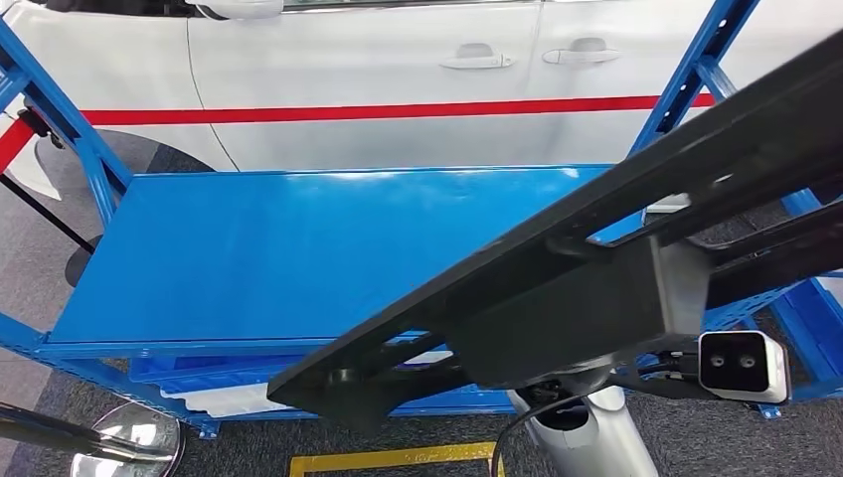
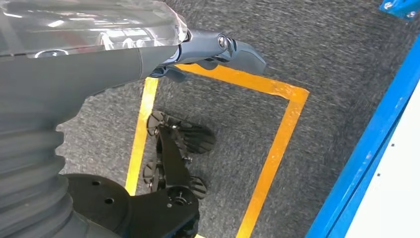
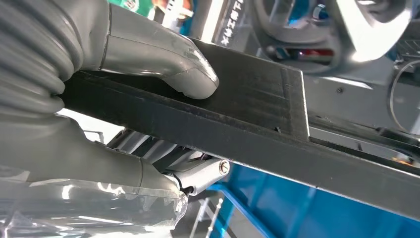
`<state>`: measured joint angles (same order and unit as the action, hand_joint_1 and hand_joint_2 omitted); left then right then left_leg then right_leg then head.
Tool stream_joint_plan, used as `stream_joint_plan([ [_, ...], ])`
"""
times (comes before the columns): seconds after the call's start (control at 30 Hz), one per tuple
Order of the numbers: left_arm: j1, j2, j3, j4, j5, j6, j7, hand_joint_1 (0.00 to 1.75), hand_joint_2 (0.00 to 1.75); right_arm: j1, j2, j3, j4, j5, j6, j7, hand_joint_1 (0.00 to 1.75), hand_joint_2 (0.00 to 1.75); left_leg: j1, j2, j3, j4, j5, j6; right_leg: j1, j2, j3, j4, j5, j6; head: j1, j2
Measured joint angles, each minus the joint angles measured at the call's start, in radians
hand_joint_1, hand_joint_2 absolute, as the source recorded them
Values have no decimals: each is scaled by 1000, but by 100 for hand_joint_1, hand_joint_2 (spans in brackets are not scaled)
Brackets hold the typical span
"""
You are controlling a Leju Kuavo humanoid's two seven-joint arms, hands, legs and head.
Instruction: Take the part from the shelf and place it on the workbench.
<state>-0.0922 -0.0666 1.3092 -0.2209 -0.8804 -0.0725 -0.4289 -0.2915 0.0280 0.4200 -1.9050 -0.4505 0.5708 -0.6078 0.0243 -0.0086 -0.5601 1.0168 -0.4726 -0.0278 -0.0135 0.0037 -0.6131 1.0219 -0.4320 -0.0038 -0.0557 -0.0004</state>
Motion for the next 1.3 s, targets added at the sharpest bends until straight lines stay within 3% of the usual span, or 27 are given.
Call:
stream_joint_plan([
  [0.07, 0, 1, 7, 0, 4, 7, 2, 0, 175, 3, -7, 17, 17, 14, 4, -6, 175, 175, 2, 2, -23, 60, -52, -6, -2, -4, -5, -7, 9, -16, 0, 0],
  [0.13, 0, 1, 12, 0, 7, 11, 3, 0, 175, 6, -14, 31, 32, 19, 6, -7, 175, 175, 2, 3, -72, 191, -132, -8, 3, -8, -16, -7, 18, -27, 0, 0],
  [0.2, 1, 2, 13, 0, 9, 14, 4, 0, 175, 11, -21, 39, 43, 22, 5, -7, 175, 175, 0, 3, -97, 277, -168, -7, 10, -10, -31, -6, 28, -31, 0, 0],
  [0.23, 1, 3, 14, 0, 10, 16, 4, 0, 175, 12, -23, 43, 48, 27, 2, -7, 175, 175, -1, 3, -81, 262, -158, -5, 13, -10, -38, -4, 34, -31, 0, 0],
  [0.33, 0, 6, 16, 0, 10, 25, 11, 0, 175, 13, -32, 55, 60, 46, -19, -8, 175, 175, -8, 4, 45, 61, -85, 14, 19, -10, -54, 1, 50, -26, 0, 0],
  [0.4, -1, 10, 17, -1, 9, 31, 17, 0, 175, 10, -45, 68, 74, 50, -33, -10, 175, 175, -16, 4, 84, -13, -65, 25, 19, -10, -57, 1, 61, -16, 0, 0],
  [0.47, 1, 14, 18, -2, 8, 34, 28, 0, 175, 5, -61, 84, 91, 45, -53, -12, 175, 175, -20, 3, 77, -18, -49, 34, 17, -11, -57, -5, 77, -3, 0, 0],
  [0.53, 3, 18, 19, -3, 7, 36, 39, 0, 175, 2, -75, 98, 101, 40, -80, -11, 175, 175, -16, 6, 66, -24, -26, 45, 14, -7, -68, 7, 58, 8, 0, 0],
  [0.57, 4, 19, 19, -4, 6, 36, 42, 0, 175, 1, -80, 104, 104, 39, -93, -10, 175, 175, -13, 8, 56, -27, -13, 50, 12, -6, -80, 36, 24, 14, 0, 0],
  [0.63, 4, 21, 19, -5, 2, 36, 47, 0, 175, 0, -88, 115, 105, 39, -113, -7, 175, 175, -11, 11, 30, -26, 8, 56, 5, -4, -115, 151, -76, 25, 0, 0],
  [0.67, 5, 21, 19, -5, 0, 35, 48, 0, 175, 1, -91, 121, 105, 44, -125, -6, 175, 175, -11, 12, 16, -24, 18, 55, 1, -4, -128, 216, -112, 30, 0, 0],
  [0.7, 6, 22, 19, -5, -3, 33, 49, 0, 175, 4, -92, 127, 103, 55, -141, -4, 175, 175, -11, 12, 2, -22, 26, 53, -2, -5, -131, 260, -128, 34, 0, 0],
  [0.73, 6, 23, 19, -5, -6, 30, 50, 0, 175, 10, -94, 132, 99, 70, -161, -3, 175, 175, -11, 12, -11, -19, 34, 51, -5, -5, -116, 271, -123, 37, 0, 0],
  [0.77, 6, 23, 19, -5, -12, 26, 51, 0, 175, 17, -94, 137, 91, 88, -182, -3, 175, 175, -10, 12, -24, -16, 41, 48, -7, -5, -82, 245, -104, 38, 0, 0],
  [0.8, 6, 23, 18, -5, -17, 22, 54, 0, 175, 25, -95, 142, 80, 105, -201, -2, 175, 175, -9, 11, -35, -11, 46, 44, -10, -5, -31, 185, -82, 39, 0, 0],
  [0.87, 5, 24, 15, -5, -29, 14, 60, 0, 175, 39, -95, 150, 52, 132, -227, -2, 175, 175, -9, 9, -51, -2, 56, 33, -8, -3, 64, 52, -71, 33, 0, 0],
  [0.93, 4, 25, 11, -5, -40, 10, 65, 0, 175, 50, -95, 154, 24, 146, -241, -2, 175, 175, -10, 8, -57, 0, 66, 19, -1, 0, 95, -4, -78, 19, 0, 0],
  [1.0, 4, 26, 9, -5, -50, 5, 67, 0, 175, 60, -95, 155, 4, 148, -245, -2, 175, 175, -8, 7, -60, -2, 74, 5, 1, 0, 85, -8, -64, 1, 0, 0],
  [1.03, 5, 26, 7, -5, -56, 3, 68, 0, 175, 63, -96, 156, -4, 148, -246, -2, 175, 175, -7, 8, -67, 6, 62, -1, 1, -2, 77, -10, -56, -9, 0, 0],
  [1.1, 5, 26, 3, -5, -62, 0, 69, 0, 175, 65, -97, 155, -14, 147, -248, -3, 175, 175, -3, 8, -95, 75, -15, -5, 0, -6, 55, -14, -34, -26, 0, 0],
  [1.17, 4, 28, -2, -5, -65, 1, 72, 0, 175, 66, -101, 155, -18, 140, -256, -4, 175, 175, -4, 8, -131, 202, -109, -7, 6, -6, 29, -14, -14, -34, 0, 0],
  [1.2, 4, 29, -5, -5, -66, 2, 74, 0, 175, 66, -105, 154, -18, 134, -262, -5, 175, 175, -4, 8, -138, 256, -130, -7, 9, -6, 15, -13, -3, -36, 0, 0],
  [1.27, 3, 33, -11, -5, -68, 7, 81, 0, 175, 65, -117, 154, -14, 125, -271, -6, 175, 175, -5, 8, -109, 282, -106, -2, 16, -7, -14, -11, 18, -36, 0, 0],
  [1.3, 2, 34, -13, -5, -68, 12, 87, 0, 175, 64, -124, 155, -11, 121, -273, -6, 175, 175, -7, 8, -68, 243, -78, 3, 19, -7, -29, -10, 29, -35, 0, 0],
])
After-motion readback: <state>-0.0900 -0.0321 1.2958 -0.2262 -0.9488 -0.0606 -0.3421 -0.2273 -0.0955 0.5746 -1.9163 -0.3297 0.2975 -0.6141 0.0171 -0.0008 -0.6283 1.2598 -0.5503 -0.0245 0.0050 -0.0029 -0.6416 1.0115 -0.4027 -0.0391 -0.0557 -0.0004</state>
